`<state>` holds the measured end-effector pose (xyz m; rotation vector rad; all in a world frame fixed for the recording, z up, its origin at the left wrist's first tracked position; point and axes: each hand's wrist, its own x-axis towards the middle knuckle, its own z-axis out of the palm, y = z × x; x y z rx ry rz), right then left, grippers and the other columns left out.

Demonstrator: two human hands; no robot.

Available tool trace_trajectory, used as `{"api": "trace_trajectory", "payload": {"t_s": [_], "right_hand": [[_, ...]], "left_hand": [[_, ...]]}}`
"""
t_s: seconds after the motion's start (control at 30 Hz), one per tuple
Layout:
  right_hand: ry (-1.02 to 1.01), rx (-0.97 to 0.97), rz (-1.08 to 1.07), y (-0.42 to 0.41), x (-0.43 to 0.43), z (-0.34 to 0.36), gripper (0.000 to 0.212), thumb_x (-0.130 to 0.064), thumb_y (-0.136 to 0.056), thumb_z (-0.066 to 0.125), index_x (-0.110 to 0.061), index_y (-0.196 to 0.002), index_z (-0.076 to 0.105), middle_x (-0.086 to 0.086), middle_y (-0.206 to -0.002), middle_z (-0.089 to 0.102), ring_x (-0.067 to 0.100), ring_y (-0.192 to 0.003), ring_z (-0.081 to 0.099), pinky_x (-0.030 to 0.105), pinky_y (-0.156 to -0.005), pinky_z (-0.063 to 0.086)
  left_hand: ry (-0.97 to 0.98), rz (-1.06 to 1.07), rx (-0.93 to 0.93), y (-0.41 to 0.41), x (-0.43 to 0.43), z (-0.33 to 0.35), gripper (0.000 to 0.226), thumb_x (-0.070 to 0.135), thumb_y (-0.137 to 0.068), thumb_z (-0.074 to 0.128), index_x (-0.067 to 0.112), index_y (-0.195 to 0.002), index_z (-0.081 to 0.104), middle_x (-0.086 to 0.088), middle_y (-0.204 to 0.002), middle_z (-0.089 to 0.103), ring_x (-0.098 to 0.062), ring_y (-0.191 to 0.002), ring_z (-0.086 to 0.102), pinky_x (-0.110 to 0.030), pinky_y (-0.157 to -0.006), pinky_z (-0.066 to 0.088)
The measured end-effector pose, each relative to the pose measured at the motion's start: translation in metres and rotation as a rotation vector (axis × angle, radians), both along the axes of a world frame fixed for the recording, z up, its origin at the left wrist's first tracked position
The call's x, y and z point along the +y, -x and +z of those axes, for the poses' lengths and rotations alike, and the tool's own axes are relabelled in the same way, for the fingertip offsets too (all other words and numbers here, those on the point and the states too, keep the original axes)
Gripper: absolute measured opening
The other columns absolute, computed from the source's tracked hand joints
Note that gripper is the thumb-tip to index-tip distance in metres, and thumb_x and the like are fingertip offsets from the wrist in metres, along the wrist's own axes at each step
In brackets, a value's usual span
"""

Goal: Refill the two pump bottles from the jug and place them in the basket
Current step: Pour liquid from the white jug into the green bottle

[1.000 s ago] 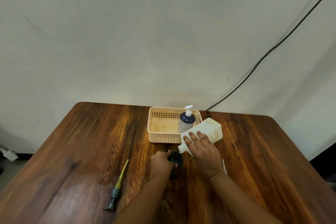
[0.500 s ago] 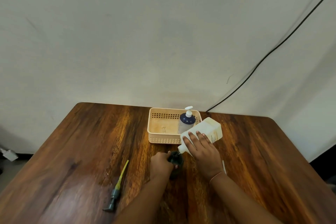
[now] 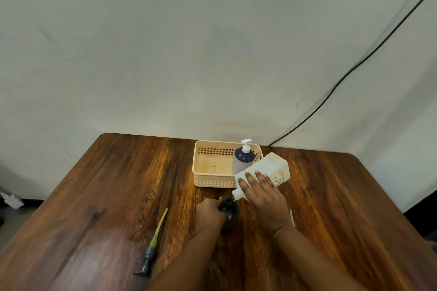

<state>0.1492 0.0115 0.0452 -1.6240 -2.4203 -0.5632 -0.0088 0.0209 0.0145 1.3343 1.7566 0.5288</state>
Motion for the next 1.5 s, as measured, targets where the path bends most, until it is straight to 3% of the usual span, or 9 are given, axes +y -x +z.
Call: {"api": "trace_trajectory", "payload": {"t_s": [0.23, 0.6, 0.77, 1.03, 1.27, 1.5], "right_hand": [[-0.016, 0.0, 0.023, 0.0, 0.001, -0.001, 0.073, -0.021, -0.057, 0.086, -0.017, -0.123, 0.057, 0.009, -0.123, 0.064, 0.031, -0.114, 0.059, 0.044, -0.095, 0.041], [-0.072, -0.016, 0.052, 0.001, 0.002, -0.002, 0.072, -0.022, -0.056, 0.086, -0.017, -0.122, 0.058, 0.01, -0.122, 0.064, 0.031, -0.112, 0.06, 0.045, -0.093, 0.044], [-0.089, -0.013, 0.059, 0.0, 0.002, -0.003, 0.071, -0.022, -0.057, 0.086, -0.018, -0.122, 0.058, 0.009, -0.123, 0.064, 0.03, -0.113, 0.06, 0.045, -0.093, 0.045], [-0.112, 0.034, -0.002, -0.005, -0.003, -0.014, 0.075, -0.023, -0.051, 0.089, -0.015, -0.12, 0.06, 0.01, -0.118, 0.066, 0.03, -0.107, 0.064, 0.046, -0.089, 0.046], [0.032, 0.374, -0.251, -0.008, -0.012, -0.034, 0.081, -0.023, -0.048, 0.091, -0.01, -0.121, 0.057, 0.01, -0.113, 0.068, 0.029, -0.102, 0.066, 0.047, -0.076, 0.055], [0.098, 0.956, -0.633, -0.024, -0.018, -0.041, 0.081, -0.028, -0.06, 0.085, -0.012, -0.128, 0.045, 0.011, -0.124, 0.057, 0.03, -0.113, 0.053, 0.043, -0.087, 0.051]], "left_hand": [[0.008, -0.007, 0.003, 0.0, 0.001, -0.001, 0.056, 0.013, -0.081, 0.07, 0.023, -0.133, 0.052, -0.001, -0.115, 0.062, -0.013, -0.097, 0.059, -0.027, -0.083, 0.056], [0.0, -0.001, 0.012, 0.0, 0.001, -0.001, 0.051, 0.013, -0.082, 0.069, 0.022, -0.13, 0.055, 0.001, -0.116, 0.063, -0.01, -0.092, 0.058, -0.02, -0.075, 0.053], [0.021, -0.013, -0.004, 0.0, 0.001, -0.002, 0.049, 0.014, -0.081, 0.07, 0.022, -0.127, 0.058, 0.001, -0.112, 0.063, -0.011, -0.094, 0.059, -0.026, -0.081, 0.056], [0.007, 0.008, 0.019, -0.002, 0.001, -0.003, 0.052, 0.015, -0.081, 0.07, 0.022, -0.131, 0.055, 0.001, -0.114, 0.063, -0.012, -0.094, 0.059, -0.023, -0.08, 0.055], [0.019, -0.001, -0.005, 0.0, 0.001, -0.001, 0.057, 0.015, -0.081, 0.071, 0.024, -0.134, 0.051, 0.001, -0.121, 0.06, -0.011, -0.101, 0.058, -0.021, -0.077, 0.051], [0.002, -0.001, 0.004, 0.001, 0.0, -0.003, 0.057, 0.017, -0.08, 0.072, 0.023, -0.133, 0.051, 0.001, -0.124, 0.059, -0.009, -0.101, 0.056, -0.021, -0.081, 0.051]]}}
